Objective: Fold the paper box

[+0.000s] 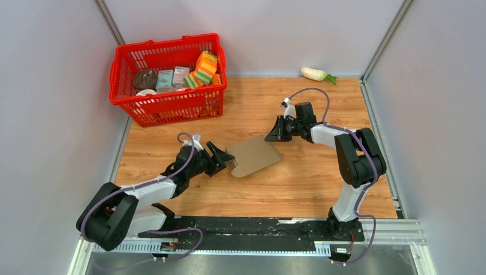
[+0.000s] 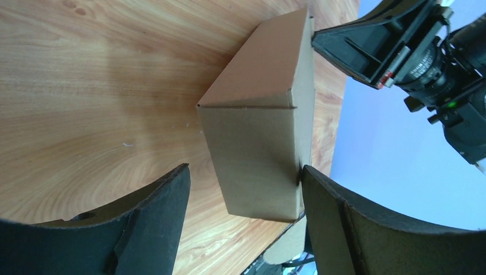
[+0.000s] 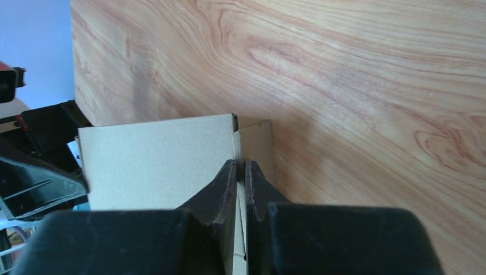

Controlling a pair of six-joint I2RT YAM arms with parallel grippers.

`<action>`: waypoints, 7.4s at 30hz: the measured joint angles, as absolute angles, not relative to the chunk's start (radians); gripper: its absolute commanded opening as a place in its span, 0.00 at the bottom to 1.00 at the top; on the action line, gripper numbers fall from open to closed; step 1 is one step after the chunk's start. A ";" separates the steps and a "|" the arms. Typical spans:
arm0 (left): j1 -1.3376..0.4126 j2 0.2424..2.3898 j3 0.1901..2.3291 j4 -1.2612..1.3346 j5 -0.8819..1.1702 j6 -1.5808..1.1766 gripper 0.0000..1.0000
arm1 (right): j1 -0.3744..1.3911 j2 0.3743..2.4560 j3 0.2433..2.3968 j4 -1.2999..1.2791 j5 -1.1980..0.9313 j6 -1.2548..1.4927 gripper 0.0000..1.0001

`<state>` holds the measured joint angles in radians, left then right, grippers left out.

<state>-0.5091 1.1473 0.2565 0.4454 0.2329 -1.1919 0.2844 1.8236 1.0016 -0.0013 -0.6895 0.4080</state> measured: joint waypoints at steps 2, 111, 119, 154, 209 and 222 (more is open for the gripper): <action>-0.511 1.196 0.259 0.484 0.239 -1.210 0.79 | 0.284 1.824 1.002 -0.001 -0.691 0.410 0.09; -0.247 0.345 0.421 -0.614 0.257 -0.801 0.71 | 1.169 1.570 1.301 -0.785 0.150 -0.258 0.49; -0.247 0.362 0.360 -0.591 0.295 -0.802 0.71 | 1.118 1.836 1.475 -0.922 0.035 -0.273 0.77; -0.599 1.008 0.680 -0.435 0.265 -0.393 0.65 | 0.905 1.092 0.959 -0.935 0.106 0.344 0.73; -0.607 1.150 0.790 -0.446 0.434 -0.570 0.28 | 0.838 1.120 0.876 -0.767 0.119 0.654 0.00; -0.606 1.103 0.704 -0.383 0.400 -0.727 0.24 | 0.886 1.134 0.855 -0.706 0.208 0.637 0.00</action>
<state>-0.6064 1.1034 0.7044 -0.3832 0.4004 -0.7265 0.8864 1.1343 0.8555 -0.7063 0.2085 0.6373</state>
